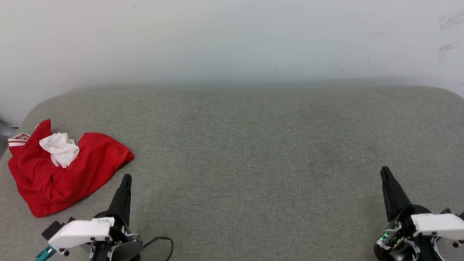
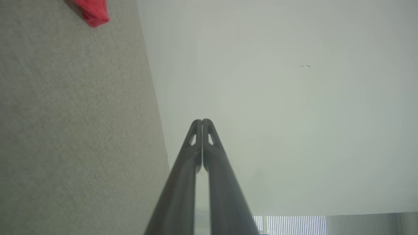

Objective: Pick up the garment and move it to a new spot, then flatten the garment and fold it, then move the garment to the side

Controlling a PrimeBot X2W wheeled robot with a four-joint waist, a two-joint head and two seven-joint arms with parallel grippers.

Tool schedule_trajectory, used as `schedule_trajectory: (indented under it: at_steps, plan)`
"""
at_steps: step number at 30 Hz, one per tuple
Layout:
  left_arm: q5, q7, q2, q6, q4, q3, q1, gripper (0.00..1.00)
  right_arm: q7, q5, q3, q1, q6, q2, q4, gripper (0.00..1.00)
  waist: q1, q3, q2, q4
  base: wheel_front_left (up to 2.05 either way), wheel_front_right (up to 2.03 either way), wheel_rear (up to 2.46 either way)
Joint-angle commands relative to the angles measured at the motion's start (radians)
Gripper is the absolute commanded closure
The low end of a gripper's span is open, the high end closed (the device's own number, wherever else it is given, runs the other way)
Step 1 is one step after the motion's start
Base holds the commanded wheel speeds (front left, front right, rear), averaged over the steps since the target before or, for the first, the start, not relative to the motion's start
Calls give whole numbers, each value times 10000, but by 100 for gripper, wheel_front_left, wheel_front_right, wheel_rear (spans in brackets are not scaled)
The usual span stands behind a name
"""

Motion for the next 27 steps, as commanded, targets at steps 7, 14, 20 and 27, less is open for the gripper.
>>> schedule_trajectory:
  at_steps: [7, 14, 20, 27]
  plan:
    - [46, -197, -21, 8, 55, -116, 257, 0, -195, -187, 16, 289, -2, 8, 184, 0, 0, 7, 0, -1, 0, 0, 0]
    - [773, -545, -18, 9, -162, -10, 271, 0, -545, -924, -98, 356, -2, 8, -38, 0, 0, 19, 0, -1, 0, 0, 0]
    - [1832, -824, -16, 195, -526, 61, 204, 0, -825, -2080, -199, 391, -2, 8, -438, 0, 0, 32, 0, -4, 0, 0, 0]
    - [3259, -1126, -13, 683, -1114, 32, 188, 0, -1125, -3601, -238, 447, -2, 9, -969, 0, 0, 46, 0, -7, 0, 0, 0]
